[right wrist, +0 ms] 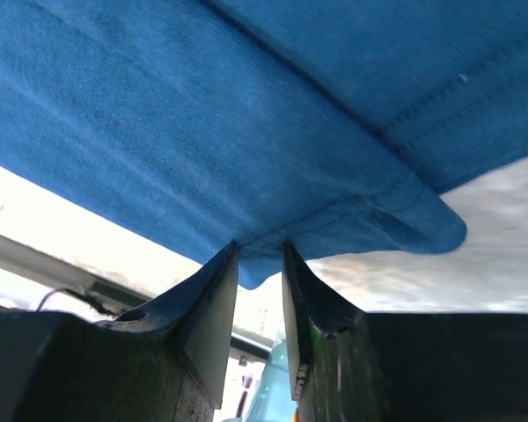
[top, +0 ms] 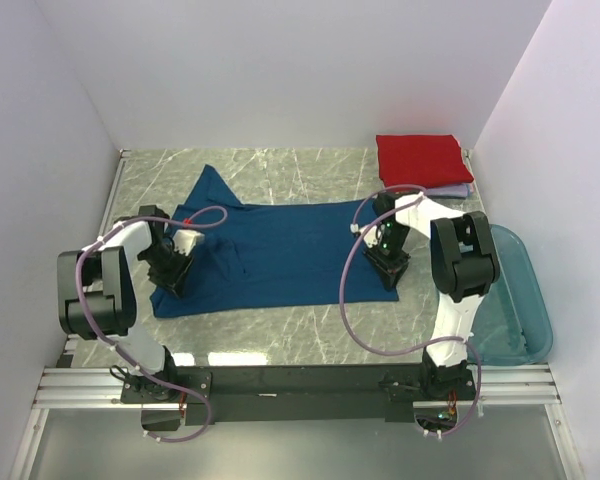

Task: Fold and stack the t-shirts
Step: Fold the tshirt

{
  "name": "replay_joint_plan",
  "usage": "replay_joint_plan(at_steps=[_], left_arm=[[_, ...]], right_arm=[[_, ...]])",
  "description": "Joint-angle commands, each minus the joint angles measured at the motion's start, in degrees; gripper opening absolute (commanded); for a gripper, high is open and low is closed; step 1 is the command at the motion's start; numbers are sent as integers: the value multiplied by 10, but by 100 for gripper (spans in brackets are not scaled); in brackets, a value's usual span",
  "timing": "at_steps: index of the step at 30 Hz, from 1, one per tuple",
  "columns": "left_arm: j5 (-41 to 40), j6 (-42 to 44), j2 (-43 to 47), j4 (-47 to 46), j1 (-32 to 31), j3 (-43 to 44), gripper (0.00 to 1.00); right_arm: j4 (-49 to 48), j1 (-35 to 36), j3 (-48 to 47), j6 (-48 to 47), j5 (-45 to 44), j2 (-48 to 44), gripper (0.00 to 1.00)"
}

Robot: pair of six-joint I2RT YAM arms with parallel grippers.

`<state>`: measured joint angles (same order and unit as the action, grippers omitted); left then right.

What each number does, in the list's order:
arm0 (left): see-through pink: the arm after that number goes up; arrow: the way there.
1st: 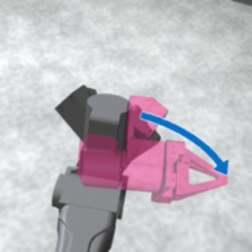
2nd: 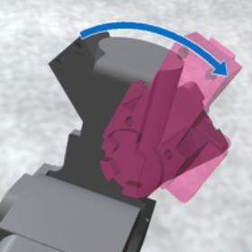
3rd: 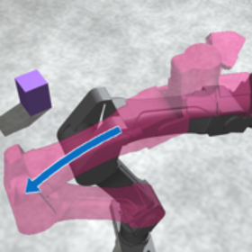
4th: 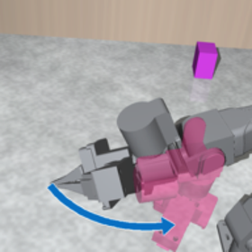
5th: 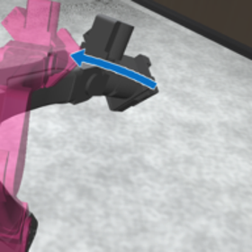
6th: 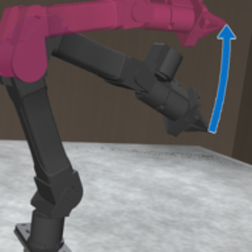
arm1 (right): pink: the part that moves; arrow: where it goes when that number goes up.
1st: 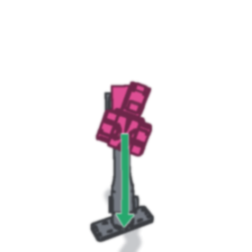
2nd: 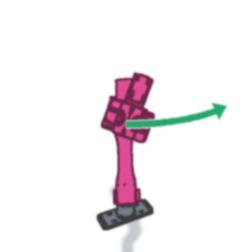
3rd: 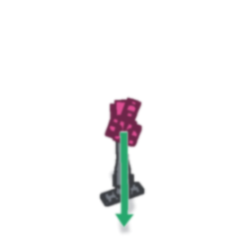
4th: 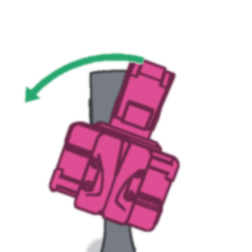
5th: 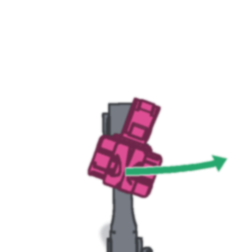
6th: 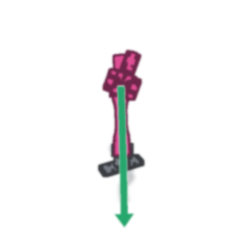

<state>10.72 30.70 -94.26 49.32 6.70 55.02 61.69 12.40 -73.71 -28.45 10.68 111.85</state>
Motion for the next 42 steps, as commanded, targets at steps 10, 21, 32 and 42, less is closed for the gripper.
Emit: replay_joint_plan(at_steps=[10, 21, 32, 42], left_arm=[[91, 71, 31, 113, 35, 127, 51], [173, -106, -163, 9, 35, 455, 61], [157, -187, -266, -62, 35, 525, 64], [127, -222, -354, -92, 31, 586, 66]], right_arm=[[95, -18, -116, -33, 156, -67, 58], [-17, -43, -416, 59, 94, 114, 58], [-132, -43, -466, 55, 37, 203, 59], [-119, -41, -489, 22, 46, 257, 59]])
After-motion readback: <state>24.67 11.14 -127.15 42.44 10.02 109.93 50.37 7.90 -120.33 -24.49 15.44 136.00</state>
